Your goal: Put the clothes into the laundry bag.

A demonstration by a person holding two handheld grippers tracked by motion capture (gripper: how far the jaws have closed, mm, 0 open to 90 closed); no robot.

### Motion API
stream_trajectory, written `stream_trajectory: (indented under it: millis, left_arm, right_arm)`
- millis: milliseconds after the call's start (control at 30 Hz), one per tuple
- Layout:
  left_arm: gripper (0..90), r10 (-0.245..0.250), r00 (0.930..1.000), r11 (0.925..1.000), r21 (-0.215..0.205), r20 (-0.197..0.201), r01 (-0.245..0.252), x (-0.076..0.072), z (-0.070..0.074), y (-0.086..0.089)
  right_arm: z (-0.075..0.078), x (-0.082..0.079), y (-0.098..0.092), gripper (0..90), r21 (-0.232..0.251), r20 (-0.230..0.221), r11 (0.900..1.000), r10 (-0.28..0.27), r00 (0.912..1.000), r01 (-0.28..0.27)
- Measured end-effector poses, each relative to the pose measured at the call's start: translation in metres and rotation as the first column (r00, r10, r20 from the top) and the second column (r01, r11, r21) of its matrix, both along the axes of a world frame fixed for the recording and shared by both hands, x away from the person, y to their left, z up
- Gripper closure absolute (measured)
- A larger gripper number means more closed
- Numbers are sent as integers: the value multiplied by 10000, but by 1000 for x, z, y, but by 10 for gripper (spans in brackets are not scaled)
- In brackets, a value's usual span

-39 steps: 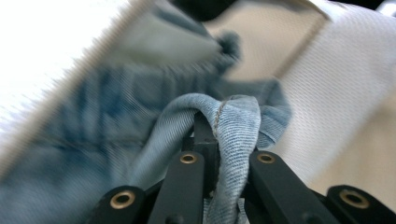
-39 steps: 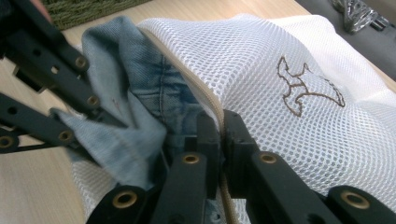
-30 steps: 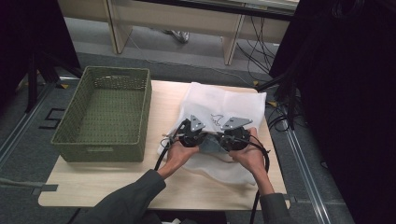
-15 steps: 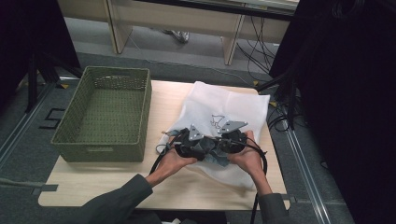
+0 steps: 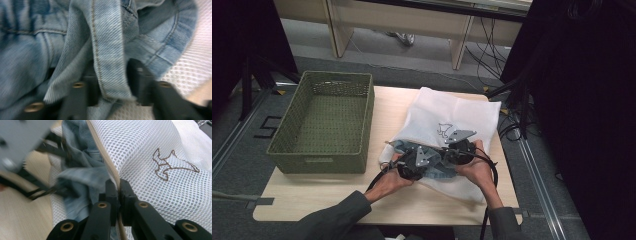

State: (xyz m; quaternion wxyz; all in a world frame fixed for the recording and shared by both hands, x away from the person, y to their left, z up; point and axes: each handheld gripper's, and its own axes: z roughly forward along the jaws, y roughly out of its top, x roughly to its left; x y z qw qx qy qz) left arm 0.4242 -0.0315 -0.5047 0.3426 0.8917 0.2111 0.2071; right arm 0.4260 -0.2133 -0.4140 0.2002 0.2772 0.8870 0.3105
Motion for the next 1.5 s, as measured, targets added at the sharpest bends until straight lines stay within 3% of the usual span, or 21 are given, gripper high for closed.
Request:
stream_trajectory:
  millis: [67, 100, 200, 300, 367, 400, 433, 500, 600, 633, 667, 800, 1000, 1167, 1200, 1267, 1333, 1367, 1433, 1467, 1500]
  left_arm:
    - [766, 457, 9987, 9986, -289, 232, -451, 0, 4, -7]
    - [782, 225, 9992, 9997, 7, 332, -226, 2, 8, -7]
    - [806, 814, 9921, 9959, -479, 951, -771, 10, 25, -12]
    - [810, 1669, 9757, 9777, -1514, 1418, -1452, 24, 38, -20]
    - [808, 2018, 9703, 9665, -1874, 1336, -1753, 31, 37, -25]
    - [806, 2055, 9701, 9673, -1770, 1289, -1814, 33, 32, -28]
    - [800, 1884, 9746, 9731, -1571, 1215, -1685, 35, 26, -29]
    - [787, 1983, 9746, 9649, -1955, 1045, -1753, 35, 17, -28]
    - [743, 1694, 9823, 9669, -2062, 799, -1500, 33, 16, -19]
    - [721, 1417, 9879, 9755, -1787, 634, -1285, 32, 18, -15]
    - [696, 1469, 9884, 9683, -2096, 385, -1357, 30, 17, -15]
    - [525, 1097, 9931, 9692, -2174, -412, -1161, 20, 19, -9]
    - [265, 459, 9981, 9811, -1862, -420, -530, -4, 26, 14]
    - [229, 1385, 9883, 9646, -2172, -641, -1493, -18, 34, 48]
    - [233, 1238, 9859, 9622, -2291, -1126, -1470, -18, 33, 53]
    - [236, 2045, 9720, 9506, -2136, -1157, -2254, -16, 32, 60]
    - [236, 2368, 9624, 9237, -2761, -1331, -2655, -16, 24, 55]
    - [237, 2578, 9522, 8794, -3683, -1640, -3015, -17, 20, 47]
    - [241, 3329, 9195, 7451, -5393, -2090, -3924, -18, 14, 30]
    - [238, 3608, 9012, 6434, -6354, -2401, -4270, -18, 13, 19]
    - [239, 3717, 8871, 5547, -7007, -2738, -4487, -17, 14, 11]
  right_arm:
    - [1, -2, 0, 877, -25, -121, 10000, -27, 9999, 27]
    - [1, -2, 1, 878, 21, -94, 9999, 104, 9999, -104]
    - [4, -6, 2, 878, 92, -210, 9999, -44, 9998, 46]
    - [6, -6, 5, 879, 121, -108, 9998, 160, 9998, -159]
    - [8, -7, 5, 879, 135, -151, 9999, -17, 9999, 19]
    - [8, -7, 4, 879, 100, -99, 9999, -89, 9999, 90]
    - [8, -6, 3, 879, 156, -152, 9999, -46, 9999, 48]
    - [3, -4, 1, 879, 149, -229, 9998, 105, 9997, -101]
    - [-7, -3, -1, 878, 94, -678, 9999, 50, 9977, -44]
    - [-11, -5, 0, 878, 238, -868, 9994, -244, 9959, 266]
    - [-15, -4, 0, 878, 243, -953, 9995, -183, 9953, 207]
    - [-26, -2, 4, 877, 102, -1465, 9996, -226, 9890, 244]
    - [-24, -3, 5, 876, -82, -1422, 9999, -159, 9897, 149]
    - [-18, -6, 5, 866, -109, -855, 9999, 13, 9963, -22]
    - [-18, -6, 6, 858, -187, -791, 9998, 21, 9969, -36]
    - [-15, -7, 8, 844, -255, -602, 9997, 0, 9982, -15]
    - [-12, -8, 10, 830, -409, -259, 9992, -11, 9997, 0]
    - [-10, -9, 11, 821, -386, -174, 9993, 4, 9998, -11]
    - [-7, -8, 13, 788, -467, 188, 9988, 154, 9997, -145]
    - [-3, -9, 14, 758, -511, 272, 9987, 85, 9996, -71]
    - [-1, -8, 15, 744, -539, 547, 9985, 23, 9985, 6]
